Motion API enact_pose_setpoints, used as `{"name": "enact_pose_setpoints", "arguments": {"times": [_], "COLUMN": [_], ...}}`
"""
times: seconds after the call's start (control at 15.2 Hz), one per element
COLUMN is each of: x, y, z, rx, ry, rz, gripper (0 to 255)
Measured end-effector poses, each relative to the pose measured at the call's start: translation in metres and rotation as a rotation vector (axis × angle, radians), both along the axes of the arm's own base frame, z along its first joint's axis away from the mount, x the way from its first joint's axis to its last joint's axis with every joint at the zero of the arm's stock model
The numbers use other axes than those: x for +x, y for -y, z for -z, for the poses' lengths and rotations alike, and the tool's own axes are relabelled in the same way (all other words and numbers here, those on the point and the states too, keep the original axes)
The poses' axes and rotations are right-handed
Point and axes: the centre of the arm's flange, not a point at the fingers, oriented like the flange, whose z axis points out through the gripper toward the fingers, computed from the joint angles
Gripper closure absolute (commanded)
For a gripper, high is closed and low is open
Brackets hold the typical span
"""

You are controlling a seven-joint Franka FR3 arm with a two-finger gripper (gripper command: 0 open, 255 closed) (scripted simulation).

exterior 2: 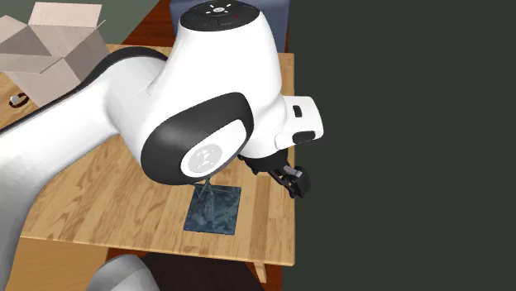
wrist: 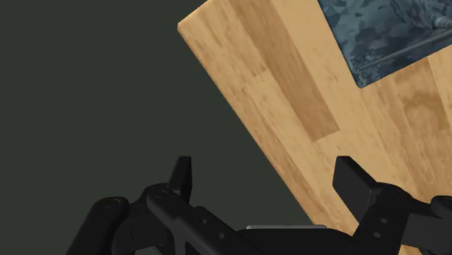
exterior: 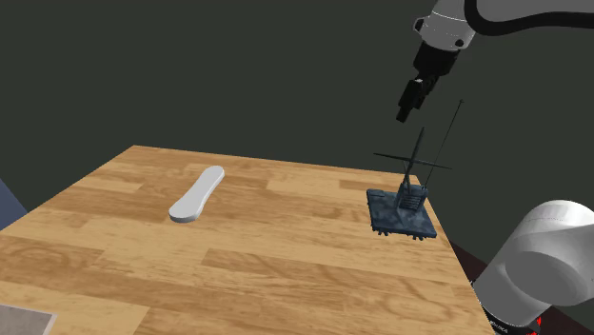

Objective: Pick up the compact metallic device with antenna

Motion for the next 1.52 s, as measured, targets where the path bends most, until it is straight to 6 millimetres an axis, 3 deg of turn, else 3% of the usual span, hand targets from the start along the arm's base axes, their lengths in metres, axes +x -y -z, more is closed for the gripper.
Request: {"name": "enact_pose_setpoints", "arguments": {"times": [0.13, 0.86, 1.39, 1.45, 1.52], "x": [-0.001, -0.033, -0.037, -0.037, -0.037], "y": [-0.005, -0.116, -0.125, -0.125, -0.125], "z": [0.000, 0.012, 0.049, 0.051, 0.052], "rx": [0.000, -0.010, -0.011, -0.011, -0.011], "ry": [-0.013, -0.305, -0.333, -0.333, -0.333], "rz": [-0.014, -0.316, -0.342, -0.342, -0.342], "gripper": [0, 0, 0, 255, 255]}}
